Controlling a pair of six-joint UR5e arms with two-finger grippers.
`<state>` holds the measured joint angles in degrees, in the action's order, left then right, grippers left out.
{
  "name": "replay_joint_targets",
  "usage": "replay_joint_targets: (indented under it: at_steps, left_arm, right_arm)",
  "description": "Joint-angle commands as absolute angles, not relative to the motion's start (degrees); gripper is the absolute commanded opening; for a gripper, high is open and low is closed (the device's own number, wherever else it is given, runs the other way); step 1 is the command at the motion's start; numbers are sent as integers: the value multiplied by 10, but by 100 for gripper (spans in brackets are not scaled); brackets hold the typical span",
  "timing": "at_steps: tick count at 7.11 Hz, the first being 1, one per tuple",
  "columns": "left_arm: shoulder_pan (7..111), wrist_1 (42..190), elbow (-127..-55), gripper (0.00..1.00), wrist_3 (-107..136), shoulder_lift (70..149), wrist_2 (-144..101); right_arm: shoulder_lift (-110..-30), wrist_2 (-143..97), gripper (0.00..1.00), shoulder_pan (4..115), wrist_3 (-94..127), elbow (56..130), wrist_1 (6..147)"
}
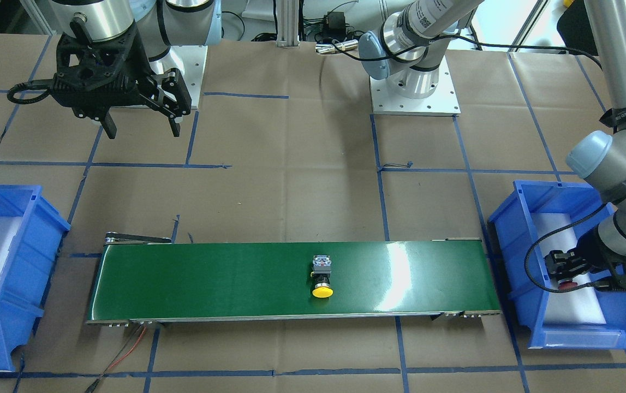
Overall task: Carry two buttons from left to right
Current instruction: 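Grasp the red-capped button with the left gripper and lift it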
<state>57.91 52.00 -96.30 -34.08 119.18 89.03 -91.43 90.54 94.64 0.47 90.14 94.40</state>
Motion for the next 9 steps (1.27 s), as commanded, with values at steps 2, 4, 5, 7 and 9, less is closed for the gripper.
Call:
replay_joint_targets:
  at_steps: [2,4,5,7,9]
  left_arm:
    - [578,565,-934,10,-344,1168,889]
    - [575,633,-900,10,-350,1144,891]
    - [573,689,-874,10,-352,1123,891]
    - [577,768,-823,10,-351,1101,894]
    - [601,774,-808,10,-345,1107,892]
  right_arm:
    - [-915,913,100,946,0,901,940]
    - [-918,904,100,945,0,900,946]
    - [-921,906,100,944,-1,900,941]
    - [-922,906,100,946,-1,900,940]
    - [-921,904,100,947,2,900,941]
